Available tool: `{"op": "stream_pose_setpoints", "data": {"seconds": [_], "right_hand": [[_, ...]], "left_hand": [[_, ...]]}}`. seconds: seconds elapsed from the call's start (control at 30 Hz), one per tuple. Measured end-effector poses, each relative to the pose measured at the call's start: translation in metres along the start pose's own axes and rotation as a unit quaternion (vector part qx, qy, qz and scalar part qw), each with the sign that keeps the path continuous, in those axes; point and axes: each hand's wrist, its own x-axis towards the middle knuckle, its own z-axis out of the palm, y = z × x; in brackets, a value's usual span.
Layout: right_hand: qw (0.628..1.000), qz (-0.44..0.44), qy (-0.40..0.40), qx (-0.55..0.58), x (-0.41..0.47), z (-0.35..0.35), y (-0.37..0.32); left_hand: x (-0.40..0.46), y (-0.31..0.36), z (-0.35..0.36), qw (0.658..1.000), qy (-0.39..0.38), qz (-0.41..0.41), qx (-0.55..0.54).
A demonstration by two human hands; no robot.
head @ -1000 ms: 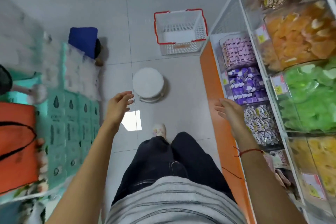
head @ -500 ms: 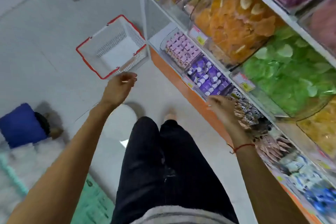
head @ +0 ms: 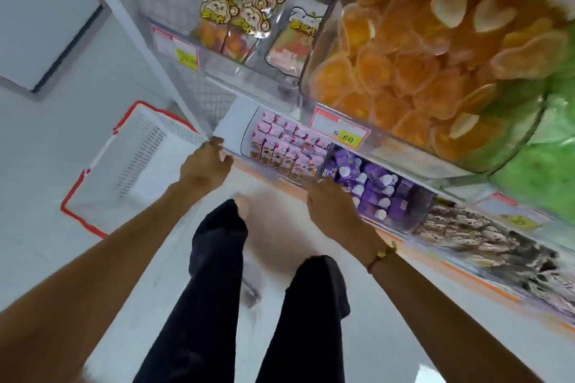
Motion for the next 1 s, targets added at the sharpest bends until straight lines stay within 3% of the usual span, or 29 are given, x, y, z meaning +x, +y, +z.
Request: {"op": "stream_pose_setpoints", "data": {"seconds": [0.1,0.23,0.37,0.47,0.63,0.83,1.0], "right_hand": [[0.996,-0.028,0.028,-0.079,0.051,0.047,-0.009],[0.988,0.000,0.050,-0.145,0.084,0.101,-0.012],[0.970,-0.012,0.193,-0.145,0.093,0.149,-0.003],[0.933,-0.032,0.312,-0.179,0.102,0.164,0.003],[0.902,-0.038,0.383,-0.196,0.106,0.176,0.004],[0.900,0.003,0.393,-0.187,0.100,0.173,-0.009],[0.891,0.066,0.369,-0.258,0.092,0.166,-0.016]], "left_hand": [[0.070,-0.026,0.040,0.998,-0.002,0.037,-0.043],[0.130,-0.059,0.094,0.967,0.027,0.195,-0.161],[0.154,-0.073,0.120,0.911,0.032,0.333,-0.242],[0.164,-0.076,0.133,0.873,0.068,0.391,-0.285],[0.169,-0.072,0.151,0.839,0.117,0.407,-0.341],[0.163,-0.072,0.144,0.857,0.117,0.415,-0.283],[0.166,-0.065,0.134,0.875,0.131,0.392,-0.254]]}}
